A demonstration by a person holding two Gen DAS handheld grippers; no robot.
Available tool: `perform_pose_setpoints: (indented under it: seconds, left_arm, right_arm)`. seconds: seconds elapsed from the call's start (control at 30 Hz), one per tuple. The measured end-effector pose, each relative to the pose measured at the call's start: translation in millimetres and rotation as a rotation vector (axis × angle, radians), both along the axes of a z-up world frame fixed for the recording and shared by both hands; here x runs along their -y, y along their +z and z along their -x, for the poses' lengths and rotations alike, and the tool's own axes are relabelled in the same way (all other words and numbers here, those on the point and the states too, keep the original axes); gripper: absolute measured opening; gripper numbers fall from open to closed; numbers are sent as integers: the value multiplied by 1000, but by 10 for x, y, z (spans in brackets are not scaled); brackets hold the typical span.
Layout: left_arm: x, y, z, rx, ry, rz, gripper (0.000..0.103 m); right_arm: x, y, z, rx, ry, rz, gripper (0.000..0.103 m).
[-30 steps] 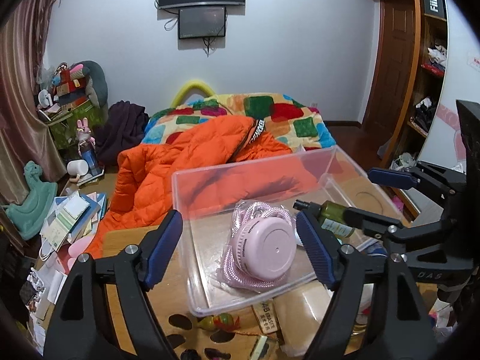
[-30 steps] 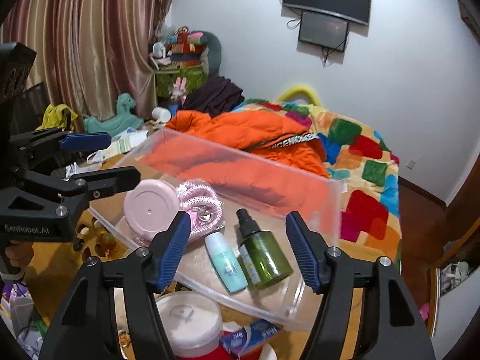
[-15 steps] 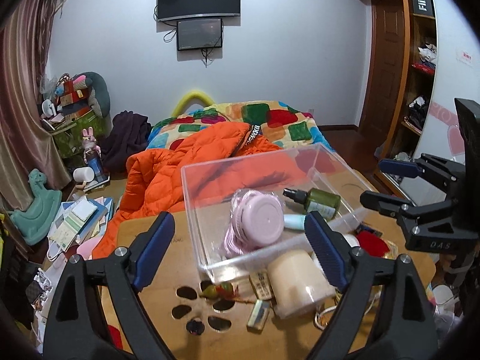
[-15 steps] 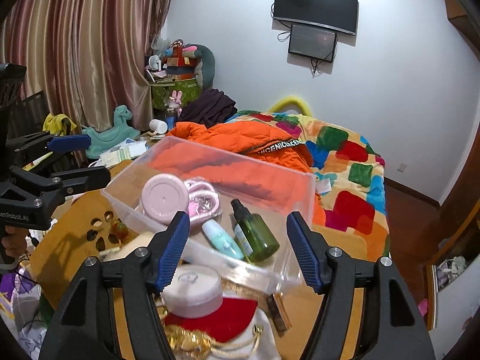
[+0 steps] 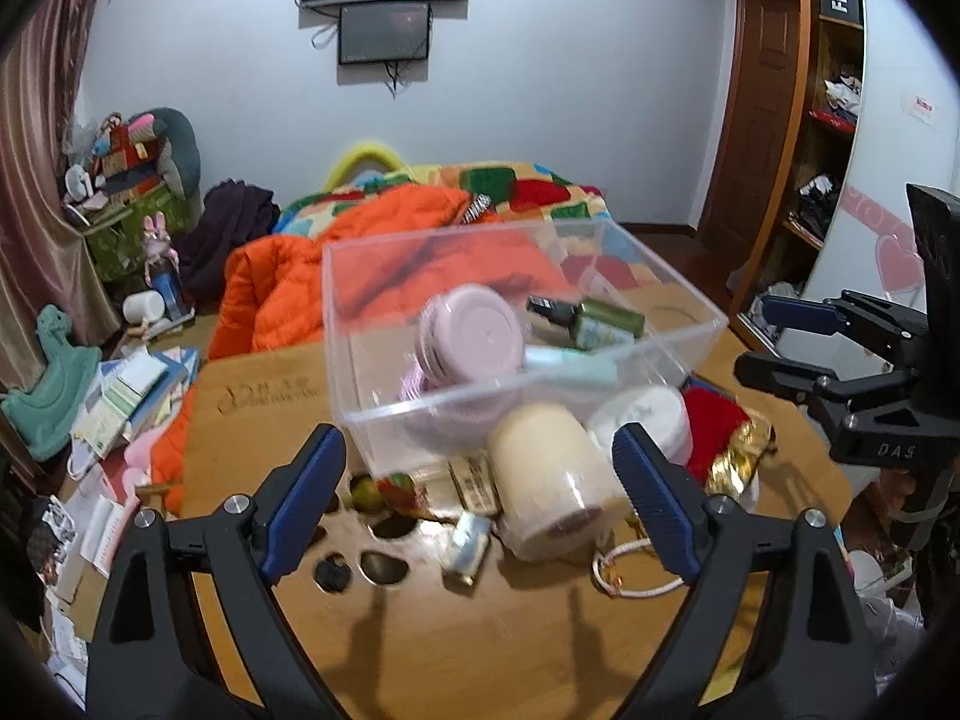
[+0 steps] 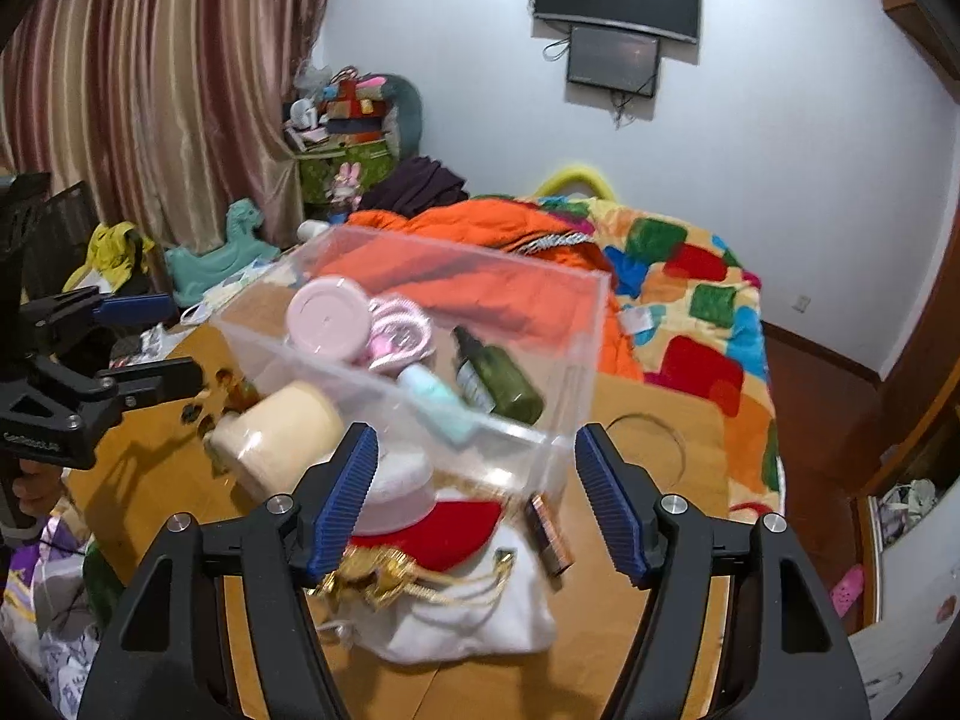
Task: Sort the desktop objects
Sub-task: 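Grasp the white round jar with the right tool while the left tool approaches the cream jar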
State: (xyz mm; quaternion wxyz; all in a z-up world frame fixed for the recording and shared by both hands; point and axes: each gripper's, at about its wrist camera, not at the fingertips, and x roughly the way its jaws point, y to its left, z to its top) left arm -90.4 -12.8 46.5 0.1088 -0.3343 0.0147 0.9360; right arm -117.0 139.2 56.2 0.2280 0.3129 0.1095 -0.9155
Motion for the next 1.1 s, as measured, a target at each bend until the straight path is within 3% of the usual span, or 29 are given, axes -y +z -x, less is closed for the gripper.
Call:
perform_pose_setpoints:
  seconds: [0.33,0.8,1.1]
  left_arm:
    - [-93,-302,-8,70,-40,21,91]
    - [-23,-397,64,112,-56,-58,91]
    - [-182,-446,110,130,-78,-70,91]
  right_arm:
    - [241,-383,-20,88,99,-63,65]
    - [567,-633,234,152,177,-132,64]
    - [501,-610,191,131,170,-78,62]
